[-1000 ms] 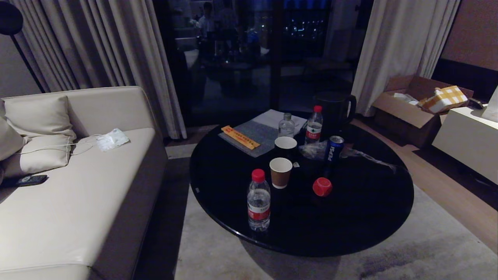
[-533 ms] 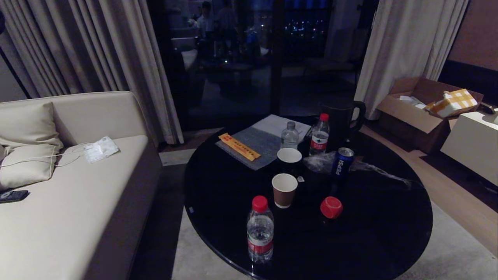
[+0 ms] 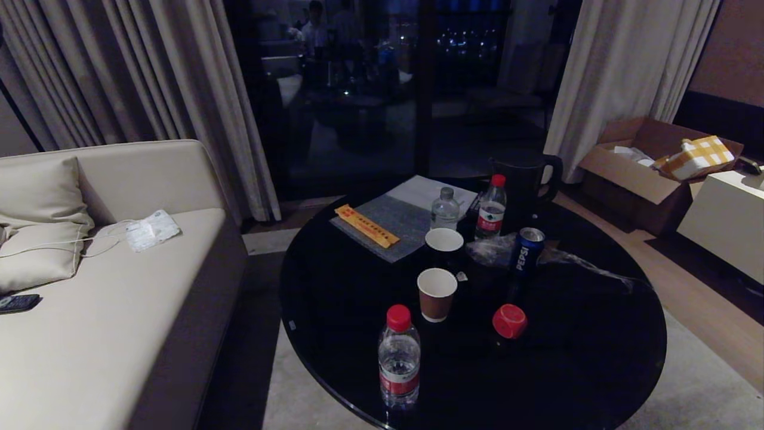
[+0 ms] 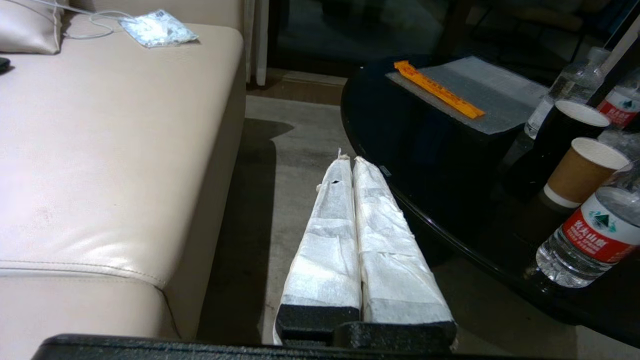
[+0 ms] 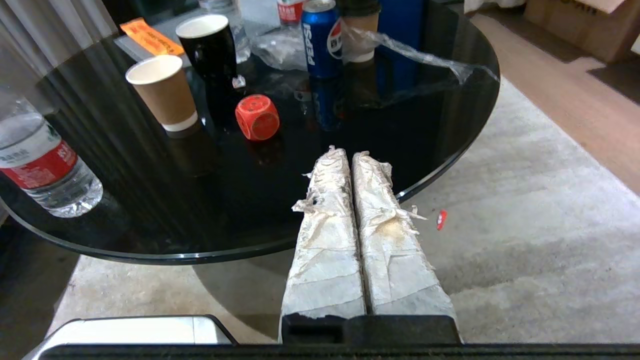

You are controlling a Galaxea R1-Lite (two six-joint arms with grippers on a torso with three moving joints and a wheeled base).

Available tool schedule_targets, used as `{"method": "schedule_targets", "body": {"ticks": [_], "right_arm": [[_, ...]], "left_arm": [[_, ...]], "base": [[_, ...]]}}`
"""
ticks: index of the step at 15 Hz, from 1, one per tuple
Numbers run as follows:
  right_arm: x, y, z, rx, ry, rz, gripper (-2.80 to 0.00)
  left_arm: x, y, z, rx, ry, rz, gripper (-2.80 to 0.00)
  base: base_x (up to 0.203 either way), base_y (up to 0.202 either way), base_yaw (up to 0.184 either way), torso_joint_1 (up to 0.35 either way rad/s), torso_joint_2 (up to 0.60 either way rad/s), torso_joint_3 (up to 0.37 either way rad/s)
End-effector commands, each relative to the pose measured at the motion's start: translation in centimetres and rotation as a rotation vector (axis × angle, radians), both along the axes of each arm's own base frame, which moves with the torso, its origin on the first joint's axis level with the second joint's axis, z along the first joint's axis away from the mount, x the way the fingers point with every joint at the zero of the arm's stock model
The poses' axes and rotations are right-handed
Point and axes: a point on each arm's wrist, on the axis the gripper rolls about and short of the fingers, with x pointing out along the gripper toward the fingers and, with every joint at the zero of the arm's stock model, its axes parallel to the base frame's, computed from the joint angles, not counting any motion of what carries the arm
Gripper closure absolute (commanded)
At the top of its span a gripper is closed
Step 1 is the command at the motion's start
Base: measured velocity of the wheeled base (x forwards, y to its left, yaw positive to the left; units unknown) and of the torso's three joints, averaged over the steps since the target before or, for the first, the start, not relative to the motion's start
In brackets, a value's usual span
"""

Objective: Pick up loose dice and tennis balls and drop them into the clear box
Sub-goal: Pick up toys out of the box

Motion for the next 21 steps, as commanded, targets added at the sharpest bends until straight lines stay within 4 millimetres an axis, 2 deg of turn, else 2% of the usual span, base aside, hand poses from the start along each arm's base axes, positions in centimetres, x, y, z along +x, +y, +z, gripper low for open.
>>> {"method": "schedule_targets", "body": {"ticks": [1,21], "right_arm": [[0.00,0.00,0.03,0.000,0.001,0.000,0.00],[0.01,0.00,-0.01,0.000,0.002,0.000,0.00]], "left_arm": [[0.01,0.00,0.01,-0.005,0.001,0.000,0.00],[0.01,0.00,0.01,-0.005,0.001,0.000,0.00]], "base": [[0.000,0.000,0.000,0.002,0.00,-0.105],[0.000,0.000,0.000,0.004,0.00,-0.194]]}}
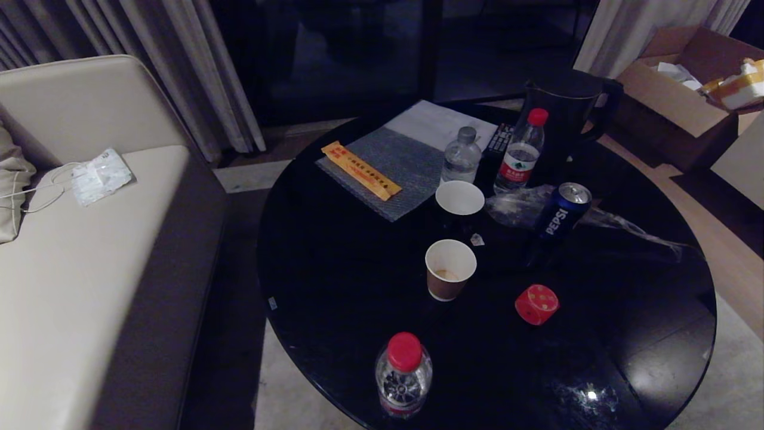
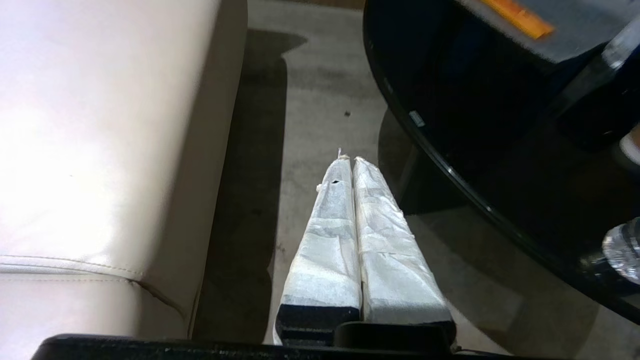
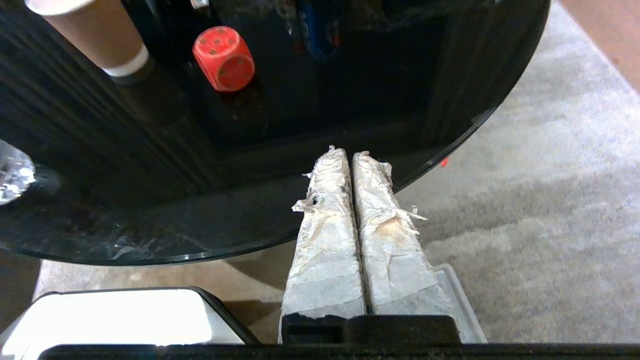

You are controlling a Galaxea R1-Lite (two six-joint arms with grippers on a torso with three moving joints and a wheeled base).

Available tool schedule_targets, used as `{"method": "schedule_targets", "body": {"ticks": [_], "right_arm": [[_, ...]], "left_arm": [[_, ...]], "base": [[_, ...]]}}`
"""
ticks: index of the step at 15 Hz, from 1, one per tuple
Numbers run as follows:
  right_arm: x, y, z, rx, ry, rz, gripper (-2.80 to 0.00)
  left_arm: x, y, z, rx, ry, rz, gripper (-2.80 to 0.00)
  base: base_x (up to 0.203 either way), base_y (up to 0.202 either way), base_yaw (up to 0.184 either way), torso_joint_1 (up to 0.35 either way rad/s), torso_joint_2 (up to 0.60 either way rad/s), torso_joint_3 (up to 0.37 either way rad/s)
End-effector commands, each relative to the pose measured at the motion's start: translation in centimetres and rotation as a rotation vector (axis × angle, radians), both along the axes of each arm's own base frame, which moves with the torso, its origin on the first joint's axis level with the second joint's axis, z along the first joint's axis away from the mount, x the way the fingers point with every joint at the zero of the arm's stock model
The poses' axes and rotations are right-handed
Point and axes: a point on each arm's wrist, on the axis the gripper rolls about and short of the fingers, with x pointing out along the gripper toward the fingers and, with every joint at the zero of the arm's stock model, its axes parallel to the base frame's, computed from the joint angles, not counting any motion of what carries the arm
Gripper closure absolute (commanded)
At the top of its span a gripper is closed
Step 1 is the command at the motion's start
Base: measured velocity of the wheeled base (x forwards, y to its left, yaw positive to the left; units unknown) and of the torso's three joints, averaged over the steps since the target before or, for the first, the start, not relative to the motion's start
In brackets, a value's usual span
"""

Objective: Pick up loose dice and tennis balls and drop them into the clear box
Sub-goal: Pick up toys out of the box

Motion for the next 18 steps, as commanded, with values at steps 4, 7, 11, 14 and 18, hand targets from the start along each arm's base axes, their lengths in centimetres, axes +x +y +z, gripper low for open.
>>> {"method": "schedule_targets", "body": {"ticks": [4,7,11,14,18], "right_arm": [[0.0,0.0,0.0,-0.001,0.002,0.000,0.00],[0.0,0.0,-0.1,-0.040,0.001,0.000,0.00],[0.6,0.0,4.1,0.018,0.043,0.007,0.00],[4.9,0.2,8.4,0.056,0.251,0.029,0.00],[11.0,1.3,9.9,0.143,0.500,0.259,0.00]], "left_arm": [[0.0,0.0,0.0,0.003,0.001,0.001,0.00],[0.0,0.0,0.0,0.003,0.001,0.001,0.00],[0.0,0.0,0.0,0.003,0.001,0.001,0.00],[0.0,0.0,0.0,0.003,0.001,0.001,0.00],[0.0,0.0,0.0,0.003,0.001,0.001,0.00]], "base": [[0.000,0.000,0.000,0.004,0.00,-0.181],[0.000,0.000,0.000,0.003,0.00,-0.049],[0.000,0.000,0.000,0.000,0.00,0.000],[0.000,0.000,0.000,0.000,0.00,0.000],[0.000,0.000,0.000,0.000,0.00,0.000]]}}
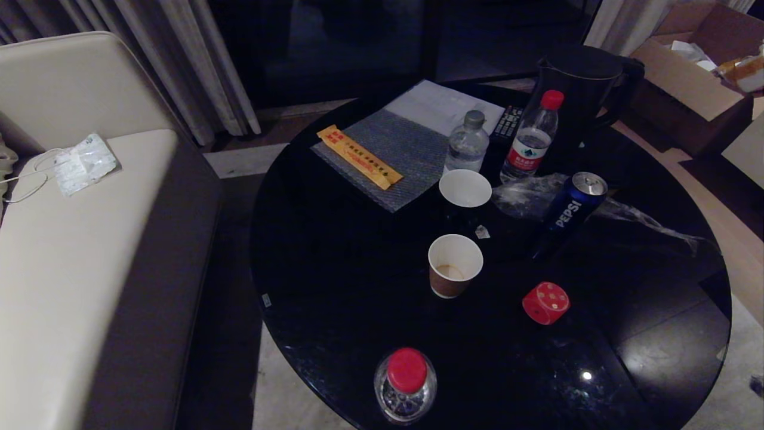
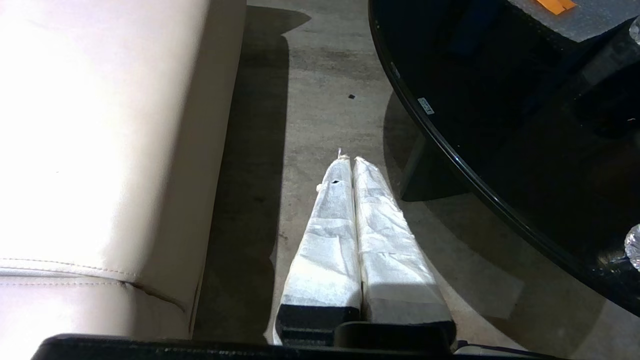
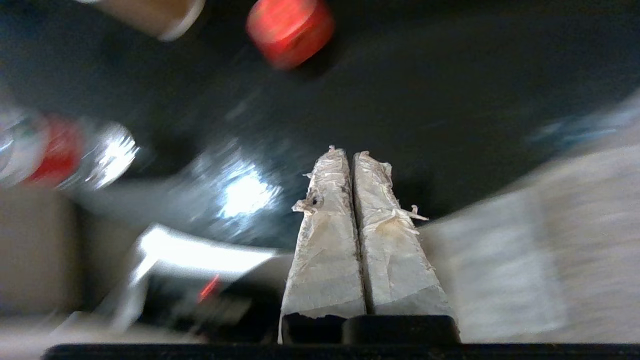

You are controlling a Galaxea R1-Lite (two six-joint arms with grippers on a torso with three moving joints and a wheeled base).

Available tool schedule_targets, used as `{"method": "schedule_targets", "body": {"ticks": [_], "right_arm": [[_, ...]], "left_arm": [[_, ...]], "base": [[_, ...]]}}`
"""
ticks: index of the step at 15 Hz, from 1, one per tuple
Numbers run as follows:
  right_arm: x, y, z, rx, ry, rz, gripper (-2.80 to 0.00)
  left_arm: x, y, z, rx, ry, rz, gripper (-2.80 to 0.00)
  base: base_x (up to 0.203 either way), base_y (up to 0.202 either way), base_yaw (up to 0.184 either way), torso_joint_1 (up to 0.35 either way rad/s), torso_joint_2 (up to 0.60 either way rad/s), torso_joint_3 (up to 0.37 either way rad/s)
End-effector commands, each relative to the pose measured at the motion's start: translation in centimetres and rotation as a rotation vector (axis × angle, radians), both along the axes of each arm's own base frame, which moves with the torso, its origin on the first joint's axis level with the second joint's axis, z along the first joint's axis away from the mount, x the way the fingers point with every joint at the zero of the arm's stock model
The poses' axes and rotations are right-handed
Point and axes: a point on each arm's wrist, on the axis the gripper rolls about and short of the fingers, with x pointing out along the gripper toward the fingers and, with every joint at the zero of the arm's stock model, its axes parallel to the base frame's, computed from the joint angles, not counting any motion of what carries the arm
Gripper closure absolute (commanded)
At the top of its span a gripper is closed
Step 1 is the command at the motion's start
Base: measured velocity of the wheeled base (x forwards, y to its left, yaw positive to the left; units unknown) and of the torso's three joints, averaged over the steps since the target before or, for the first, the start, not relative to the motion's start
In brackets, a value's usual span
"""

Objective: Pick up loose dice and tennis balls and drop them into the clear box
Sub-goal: Pick up toys out of the box

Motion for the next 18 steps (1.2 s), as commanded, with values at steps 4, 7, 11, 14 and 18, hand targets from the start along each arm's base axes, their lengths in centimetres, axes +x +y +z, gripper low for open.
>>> {"method": "schedule_targets", "body": {"ticks": [4,7,11,14,18], "right_arm": [[8.4,2.1,-0.8,0.086,0.339,0.235,0.00],[11.5,3.0,-1.2,0.083,0.396,0.267,-2.80],[16.7,4.4,-0.4,0.007,0.269,0.218,-2.80],[18.2,5.2,0.5,-0.059,0.201,0.220,-2.80],[20.0,5.6,-0.5,-0.168,0.220,0.188,-2.80]], "left_arm": [[0.0,0.0,0.0,-0.001,0.001,0.001,0.00],[0.0,0.0,0.0,-0.001,0.001,0.001,0.00],[0.0,0.0,0.0,-0.001,0.001,0.001,0.00],[0.0,0.0,0.0,-0.001,0.001,0.001,0.00],[0.0,0.0,0.0,-0.001,0.001,0.001,0.00]], "base": [[0.000,0.000,0.000,0.000,0.00,0.000],[0.000,0.000,0.000,0.000,0.00,0.000],[0.000,0.000,0.000,0.000,0.00,0.000],[0.000,0.000,0.000,0.000,0.00,0.000],[0.000,0.000,0.000,0.000,0.00,0.000]]}}
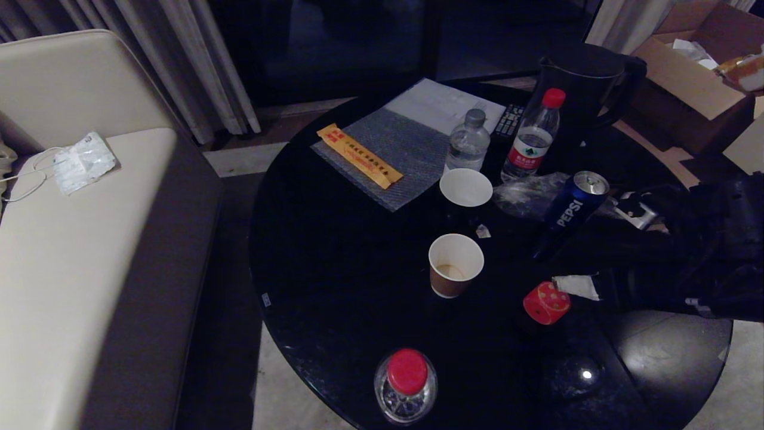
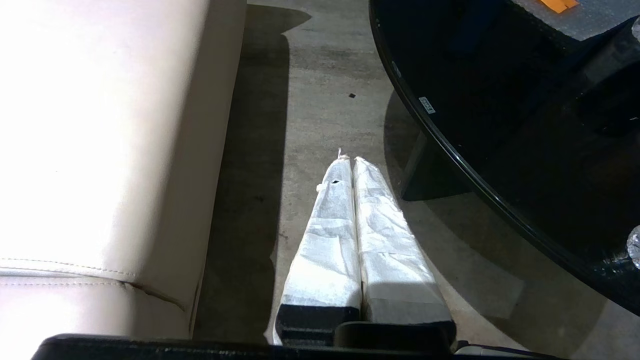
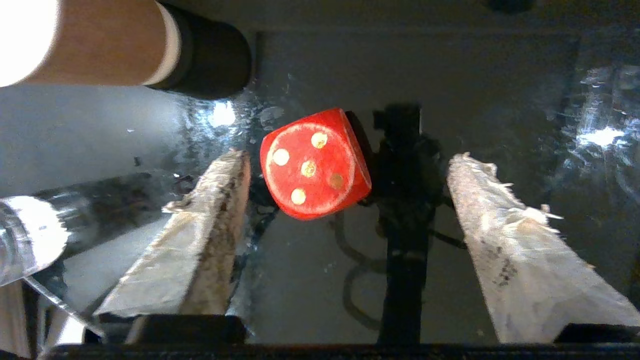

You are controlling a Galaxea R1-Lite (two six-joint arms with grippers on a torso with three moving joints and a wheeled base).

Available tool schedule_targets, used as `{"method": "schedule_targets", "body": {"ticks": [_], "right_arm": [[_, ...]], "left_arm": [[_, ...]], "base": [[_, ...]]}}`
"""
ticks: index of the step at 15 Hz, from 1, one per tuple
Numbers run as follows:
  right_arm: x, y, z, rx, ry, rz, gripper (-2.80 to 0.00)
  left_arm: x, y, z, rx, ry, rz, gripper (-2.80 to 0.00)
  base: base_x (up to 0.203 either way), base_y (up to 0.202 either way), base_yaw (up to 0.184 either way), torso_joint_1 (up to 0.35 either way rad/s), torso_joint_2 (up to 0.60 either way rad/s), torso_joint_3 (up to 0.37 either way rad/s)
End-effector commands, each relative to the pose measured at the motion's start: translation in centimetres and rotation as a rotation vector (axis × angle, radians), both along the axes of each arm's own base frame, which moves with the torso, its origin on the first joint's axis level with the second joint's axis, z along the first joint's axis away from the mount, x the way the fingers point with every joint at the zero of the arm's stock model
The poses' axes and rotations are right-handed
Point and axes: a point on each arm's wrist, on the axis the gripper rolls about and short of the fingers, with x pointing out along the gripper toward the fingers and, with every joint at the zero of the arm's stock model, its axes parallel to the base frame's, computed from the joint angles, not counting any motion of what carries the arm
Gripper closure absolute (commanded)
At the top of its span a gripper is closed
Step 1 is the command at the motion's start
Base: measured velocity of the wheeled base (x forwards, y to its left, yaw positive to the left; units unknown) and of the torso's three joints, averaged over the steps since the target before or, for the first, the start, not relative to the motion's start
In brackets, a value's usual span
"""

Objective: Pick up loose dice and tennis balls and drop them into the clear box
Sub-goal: Pick up toys out of the box

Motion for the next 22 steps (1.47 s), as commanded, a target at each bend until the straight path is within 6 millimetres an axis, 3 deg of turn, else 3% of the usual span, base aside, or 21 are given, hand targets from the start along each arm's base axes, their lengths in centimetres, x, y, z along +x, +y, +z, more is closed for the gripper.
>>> {"method": "schedule_targets", "body": {"ticks": [1,9,18,22], "right_arm": [[1.5,0.6,-1.5,-0.020,0.056,0.005,-2.80],[4.2,1.8,-4.2,-0.085,0.040,0.028,-2.80],[3.9,2.0,-5.3,-0.128,0.074,0.007,-2.80],[2.8,2.1,-5.1,-0.128,0.071,0.022,-2.80]], "left_arm": [[0.0,0.0,0.0,-0.001,0.000,0.001,0.00],[0.0,0.0,0.0,-0.001,0.001,0.001,0.00],[0.0,0.0,0.0,-0.001,0.001,0.001,0.00],[0.0,0.0,0.0,-0.001,0.001,0.001,0.00]], "base": [[0.000,0.000,0.000,0.000,0.00,0.000],[0.000,0.000,0.000,0.000,0.00,0.000],[0.000,0.000,0.000,0.000,0.00,0.000],[0.000,0.000,0.000,0.000,0.00,0.000]]}}
